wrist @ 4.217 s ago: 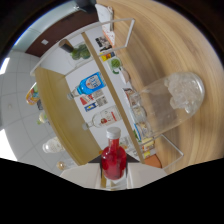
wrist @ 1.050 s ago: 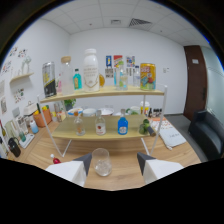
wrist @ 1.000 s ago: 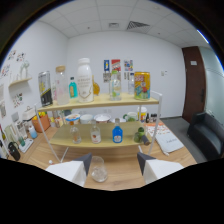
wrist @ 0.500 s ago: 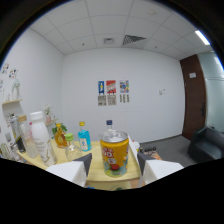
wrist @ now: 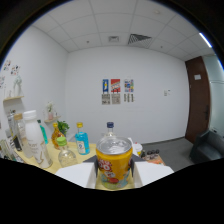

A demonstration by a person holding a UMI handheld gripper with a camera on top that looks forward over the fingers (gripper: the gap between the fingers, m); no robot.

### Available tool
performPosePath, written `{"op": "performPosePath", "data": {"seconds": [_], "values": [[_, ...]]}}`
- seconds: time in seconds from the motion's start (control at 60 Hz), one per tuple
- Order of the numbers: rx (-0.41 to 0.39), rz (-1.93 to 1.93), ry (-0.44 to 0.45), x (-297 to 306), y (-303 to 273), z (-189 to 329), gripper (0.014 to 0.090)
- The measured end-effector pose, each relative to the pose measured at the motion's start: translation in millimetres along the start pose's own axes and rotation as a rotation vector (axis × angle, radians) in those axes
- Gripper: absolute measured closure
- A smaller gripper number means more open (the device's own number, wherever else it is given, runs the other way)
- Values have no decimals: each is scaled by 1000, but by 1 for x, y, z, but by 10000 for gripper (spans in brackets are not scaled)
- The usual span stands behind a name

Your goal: Make me a cup of Vodka Sunrise.

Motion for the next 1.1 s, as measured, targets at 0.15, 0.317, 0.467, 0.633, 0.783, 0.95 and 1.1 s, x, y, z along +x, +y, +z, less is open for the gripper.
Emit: {"op": "performPosePath", "data": {"seconds": [0.15,0.317,0.467,0.633,0.783,0.95,1.1], "values": [[67,-6,9,-3,-27,-32,531],[100,44,-1,-18,-26,-80,532],[4,100,11,-38,44,-100,534],[-121,92,31,-53,149,-98,535],[-201,-9,60,-62,208,-86,534],[-214,-352,103,-70,216,-76,536],[-187,-758,122,-82,206,-67,535]]}}
